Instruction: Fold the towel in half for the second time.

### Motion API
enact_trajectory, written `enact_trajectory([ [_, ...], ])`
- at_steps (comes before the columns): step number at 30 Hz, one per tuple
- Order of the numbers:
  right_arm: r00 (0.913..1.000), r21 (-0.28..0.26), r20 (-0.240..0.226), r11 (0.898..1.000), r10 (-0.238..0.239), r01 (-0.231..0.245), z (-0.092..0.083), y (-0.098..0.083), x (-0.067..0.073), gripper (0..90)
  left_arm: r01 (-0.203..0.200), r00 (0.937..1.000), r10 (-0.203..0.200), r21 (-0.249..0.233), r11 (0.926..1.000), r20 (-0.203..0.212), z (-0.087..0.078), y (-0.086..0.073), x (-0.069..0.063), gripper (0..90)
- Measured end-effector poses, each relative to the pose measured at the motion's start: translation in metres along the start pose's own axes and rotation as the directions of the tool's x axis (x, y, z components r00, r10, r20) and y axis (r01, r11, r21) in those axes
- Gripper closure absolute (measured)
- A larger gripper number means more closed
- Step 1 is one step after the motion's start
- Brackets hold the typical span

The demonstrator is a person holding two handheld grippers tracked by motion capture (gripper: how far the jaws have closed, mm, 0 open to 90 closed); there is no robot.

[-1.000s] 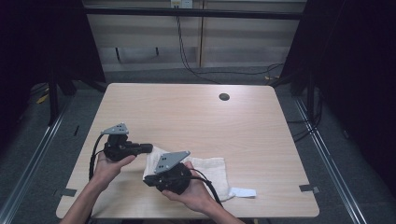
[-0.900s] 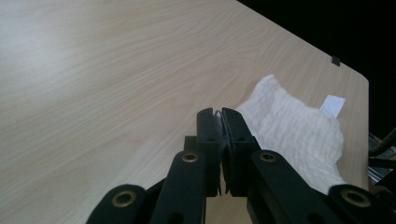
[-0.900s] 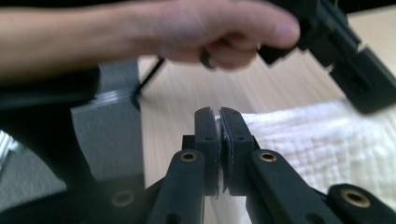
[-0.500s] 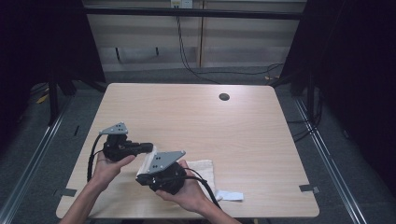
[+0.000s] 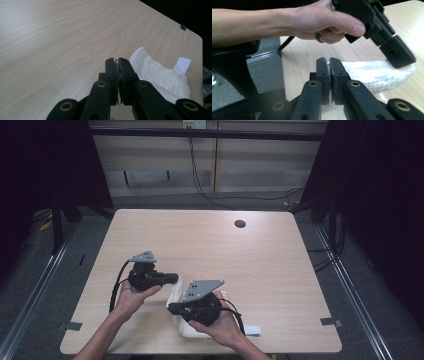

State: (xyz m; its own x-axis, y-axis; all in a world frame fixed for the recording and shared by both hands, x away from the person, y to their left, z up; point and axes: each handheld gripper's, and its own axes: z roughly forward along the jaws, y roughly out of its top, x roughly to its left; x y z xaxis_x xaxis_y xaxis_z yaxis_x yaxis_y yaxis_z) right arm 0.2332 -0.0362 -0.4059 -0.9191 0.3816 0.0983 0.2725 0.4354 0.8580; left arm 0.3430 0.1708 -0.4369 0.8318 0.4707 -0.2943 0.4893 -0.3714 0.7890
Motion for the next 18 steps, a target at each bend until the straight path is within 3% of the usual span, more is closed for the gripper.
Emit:
enact_trajectory([
  [4, 0.9999, -0.019, 0.014, 1.0, 0.008, -0.008, -0.01, -0.002, -0.001, 87.0, -0.014, 0.9998, 0.014, -0.01, 0.9999, 0.017, 0.008, 0.009, -0.006, 87.1],
  [9, 0.9993, 0.014, 0.024, 1.0, 0.028, -0.028, -0.019, -0.021, -0.005, 87.0, -0.031, 0.9993, 0.03, 0.019, 0.9993, 0.024, 0.032, 0.013, -0.016, 87.2],
  [13, 0.9984, 0.03, 0.035, 0.999, 0.044, -0.045, -0.025, -0.03, -0.009, 87.0, -0.033, 0.9987, 0.032, 0.023, 0.9992, 0.04, 0.042, 0.017, -0.02, 87.2],
  [18, 0.9968, 0.007, 0.053, 0.998, 0.06, -0.061, -0.038, -0.038, -0.009, 87.0, -0.044, 0.9981, 0.042, 0.039, 0.9983, 0.046, 0.049, 0.019, -0.025, 87.2],
])
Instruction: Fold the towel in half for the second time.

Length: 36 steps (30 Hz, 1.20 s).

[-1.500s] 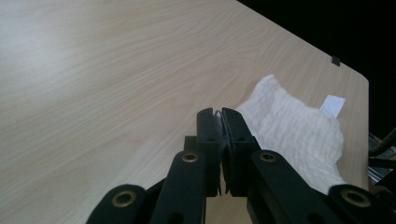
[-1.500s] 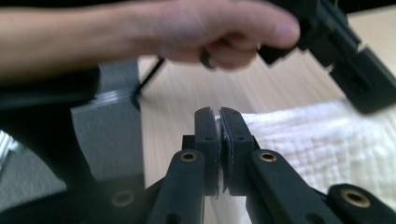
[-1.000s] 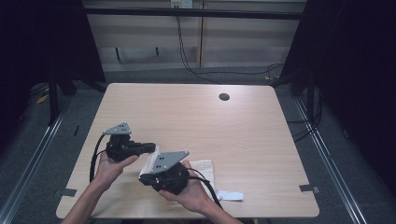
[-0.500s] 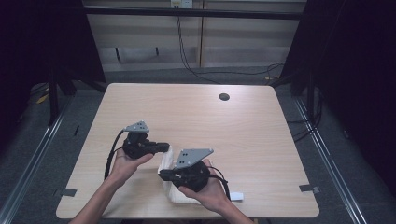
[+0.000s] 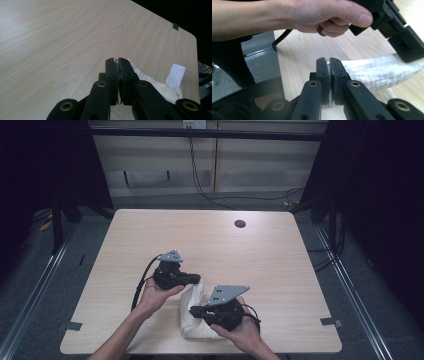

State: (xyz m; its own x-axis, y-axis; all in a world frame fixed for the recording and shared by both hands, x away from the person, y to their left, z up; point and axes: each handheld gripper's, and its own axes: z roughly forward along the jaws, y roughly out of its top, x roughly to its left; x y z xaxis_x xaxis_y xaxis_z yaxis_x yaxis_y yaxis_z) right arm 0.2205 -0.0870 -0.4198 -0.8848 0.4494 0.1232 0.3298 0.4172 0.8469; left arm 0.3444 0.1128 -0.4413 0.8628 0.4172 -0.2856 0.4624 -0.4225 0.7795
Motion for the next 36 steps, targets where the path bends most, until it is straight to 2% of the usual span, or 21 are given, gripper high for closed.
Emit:
enact_trajectory([
  [4, 0.9998, 0.022, 0.008, 1.0, 0.016, -0.016, 0.0, -0.012, -0.002, 87.0, 0.027, 0.9995, -0.027, 0.019, 0.9995, 0.016, 0.012, -0.005, 0.001, 87.2],
  [6, 0.9994, 0.037, 0.011, 0.999, 0.032, -0.033, -0.002, -0.019, -0.002, 87.0, 0.022, 0.9995, -0.023, 0.023, 0.9995, 0.021, 0.016, -0.007, 0.0, 87.2],
  [7, 0.9994, 0.04, 0.012, 0.999, 0.032, -0.033, -0.003, -0.02, -0.001, 87.0, 0.008, 0.9996, -0.009, 0.037, 0.9993, 0.026, 0.02, -0.007, -0.003, 87.2],
  [12, 0.9988, 0.042, 0.019, 0.998, 0.046, -0.046, -0.006, -0.028, 0.0, 87.0, 0.009, 0.9994, -0.01, 0.047, 0.9988, 0.033, 0.026, -0.008, -0.004, 87.2],
  [13, 0.9983, 0.065, 0.024, 0.996, 0.053, -0.054, -0.005, -0.033, -0.001, 86.9, 0.019, 0.9989, -0.021, 0.048, 0.9987, 0.041, 0.029, -0.009, -0.003, 87.2],
  [16, 0.998, 0.085, 0.031, 0.995, 0.054, -0.057, -0.006, -0.039, -0.001, 86.9, 0.012, 0.9989, -0.014, 0.039, 0.9991, 0.044, 0.033, -0.011, -0.006, 87.2],
  [17, 0.998, 0.088, 0.03, 0.994, 0.056, -0.059, -0.007, -0.04, -0.001, 86.9, 0.003, 0.9991, -0.005, 0.061, 0.9981, 0.043, 0.038, -0.011, -0.008, 87.2],
  [20, 0.9978, 0.096, 0.038, 0.994, 0.055, -0.059, -0.008, -0.043, 0.0, 86.9, 0.009, 0.9985, -0.012, 0.063, 0.9979, 0.054, 0.043, -0.011, -0.008, 87.1],
  [22, 0.997, 0.104, 0.046, 0.992, 0.063, -0.067, -0.008, -0.048, -0.002, 86.8, 0.016, 0.9983, -0.019, 0.071, 0.9973, 0.055, 0.047, -0.012, -0.008, 87.1],
  [24, 0.997, 0.121, 0.046, 0.99, 0.062, -0.067, -0.006, -0.053, -0.003, 86.9, 0.009, 0.9992, -0.012, 0.094, 0.9956, 0.038, 0.054, -0.014, -0.008, 87.0],
  [27, 0.9947, 0.15, 0.064, 0.985, 0.081, -0.09, -0.003, -0.065, -0.009, 86.8, 0.023, 0.9987, -0.028, 0.109, 0.9938, 0.043, 0.065, -0.016, -0.006, 86.6],
  [29, 0.9945, 0.148, 0.064, 0.985, 0.082, -0.091, -0.004, -0.066, -0.01, 86.7, 0.021, 0.999, -0.026, 0.119, 0.9927, 0.035, 0.067, -0.016, -0.006, 86.5],
  [31, 0.9943, 0.149, 0.072, 0.985, 0.079, -0.089, -0.005, -0.067, -0.012, 86.6, 0.025, 0.9988, -0.03, 0.127, 0.9916, 0.039, 0.07, -0.017, -0.006, 85.9],
  [32, 0.994, 0.156, 0.076, 0.984, 0.079, -0.09, -0.004, -0.068, -0.012, 86.4, 0.035, 0.9982, -0.04, 0.121, 0.9921, 0.044, 0.072, -0.017, -0.005, 85.4],
  [36, 0.9936, 0.196, 0.082, 0.976, 0.078, -0.093, -0.002, -0.076, -0.014, 84.8, 0.032, 0.9971, -0.04, 0.117, 0.9926, 0.064, 0.075, -0.017, -0.007, 82.4],
])
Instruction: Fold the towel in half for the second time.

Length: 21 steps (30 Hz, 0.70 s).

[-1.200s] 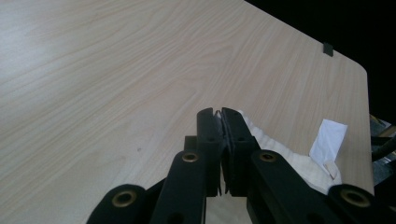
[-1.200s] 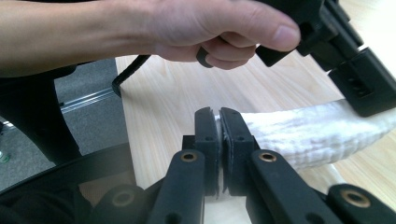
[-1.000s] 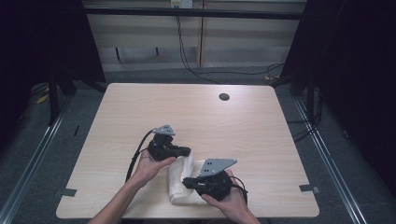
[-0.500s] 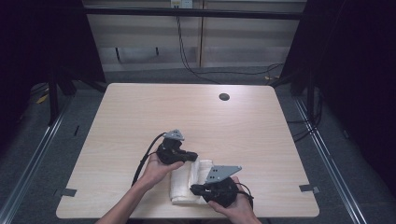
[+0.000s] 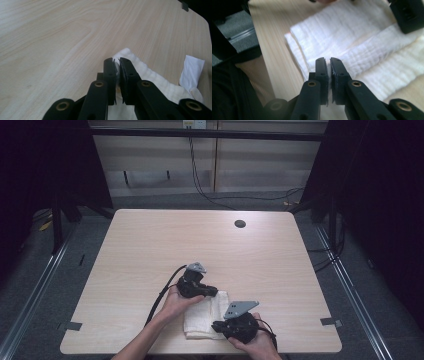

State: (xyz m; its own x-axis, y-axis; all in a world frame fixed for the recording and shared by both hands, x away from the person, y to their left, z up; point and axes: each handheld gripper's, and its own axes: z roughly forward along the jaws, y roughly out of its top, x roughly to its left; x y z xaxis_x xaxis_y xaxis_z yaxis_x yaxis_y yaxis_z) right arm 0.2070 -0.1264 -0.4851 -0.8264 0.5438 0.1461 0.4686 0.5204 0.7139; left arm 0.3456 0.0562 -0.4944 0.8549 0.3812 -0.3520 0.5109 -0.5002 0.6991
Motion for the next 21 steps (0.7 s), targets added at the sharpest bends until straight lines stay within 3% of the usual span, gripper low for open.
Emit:
enact_trajectory([
  [3, 1.0, 0.006, 0.001, 1.0, 0.001, -0.001, -0.004, -0.002, -0.001, 80.8, -0.004, 0.9996, 0.005, -0.021, 0.9998, 0.027, 0.001, 0.002, -0.001, 80.0],
  [8, 0.9998, 0.007, 0.007, 1.0, 0.016, -0.016, -0.008, -0.006, -0.004, 77.3, -0.02, 0.9991, 0.021, -0.02, 0.9996, 0.036, 0.004, 0.003, -0.004, 76.1],
  [13, 0.9993, -0.037, -0.012, 0.999, 0.035, -0.035, -0.019, -0.002, -0.01, 69.1, -0.013, 0.9988, 0.014, -0.026, 0.9996, 0.047, 0.004, 0.007, -0.006, 69.3],
  [21, 0.9955, -0.065, 0.059, 0.995, 0.074, -0.07, -0.023, -0.002, -0.023, 59.4, -0.009, 0.9992, 0.011, -0.051, 0.9987, 0.038, -0.006, 0.01, -0.006, 57.1],
])
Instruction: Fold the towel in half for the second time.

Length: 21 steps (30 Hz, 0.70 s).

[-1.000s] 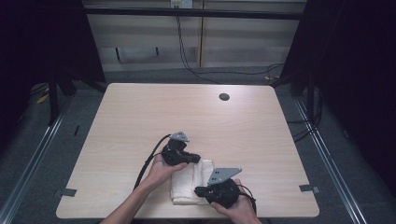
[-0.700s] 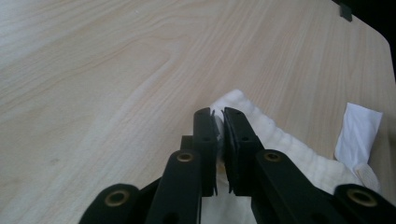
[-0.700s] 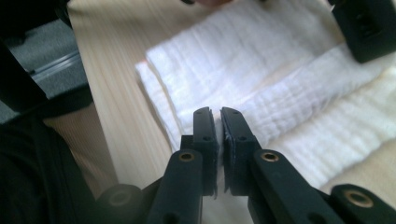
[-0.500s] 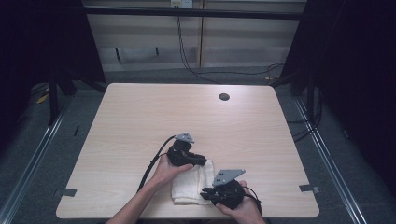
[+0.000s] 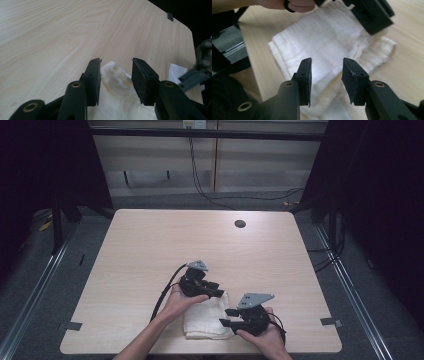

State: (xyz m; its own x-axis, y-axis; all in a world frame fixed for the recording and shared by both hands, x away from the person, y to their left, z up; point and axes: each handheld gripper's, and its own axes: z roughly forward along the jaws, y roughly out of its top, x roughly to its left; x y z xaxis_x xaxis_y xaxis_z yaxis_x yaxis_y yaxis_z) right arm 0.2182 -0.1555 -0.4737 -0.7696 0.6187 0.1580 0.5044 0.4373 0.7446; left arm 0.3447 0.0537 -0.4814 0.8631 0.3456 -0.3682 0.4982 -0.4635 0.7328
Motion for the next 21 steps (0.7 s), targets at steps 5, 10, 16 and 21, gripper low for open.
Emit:
enact_trajectory([
  [5, 0.9987, -0.011, 0.042, 1.0, 0.029, -0.029, 0.005, 0.003, -0.012, 57.7, 0.003, 1.0, -0.003, -0.01, 0.9999, -0.004, -0.007, 0.001, 0.002, 53.4],
  [10, 0.9964, 0.027, 0.079, 0.999, 0.033, -0.035, 0.018, 0.005, -0.023, 61.2, -0.009, 0.9998, 0.009, -0.017, 0.9998, -0.015, -0.014, 0.001, 0.0, 51.2],
  [16, 0.9925, 0.064, 0.122, 0.998, 0.005, -0.012, 0.019, 0.002, -0.024, 62.8, -0.039, 0.9977, 0.039, 0.0, 0.9992, -0.055, -0.03, -0.004, -0.004, 46.8],
  [21, 0.9893, 0.031, 0.139, 0.998, 0.045, -0.05, 0.002, -0.002, -0.026, 55.8, -0.042, 0.9934, 0.043, 0.012, 0.999, -0.107, -0.056, -0.022, 0.0, 46.0],
])
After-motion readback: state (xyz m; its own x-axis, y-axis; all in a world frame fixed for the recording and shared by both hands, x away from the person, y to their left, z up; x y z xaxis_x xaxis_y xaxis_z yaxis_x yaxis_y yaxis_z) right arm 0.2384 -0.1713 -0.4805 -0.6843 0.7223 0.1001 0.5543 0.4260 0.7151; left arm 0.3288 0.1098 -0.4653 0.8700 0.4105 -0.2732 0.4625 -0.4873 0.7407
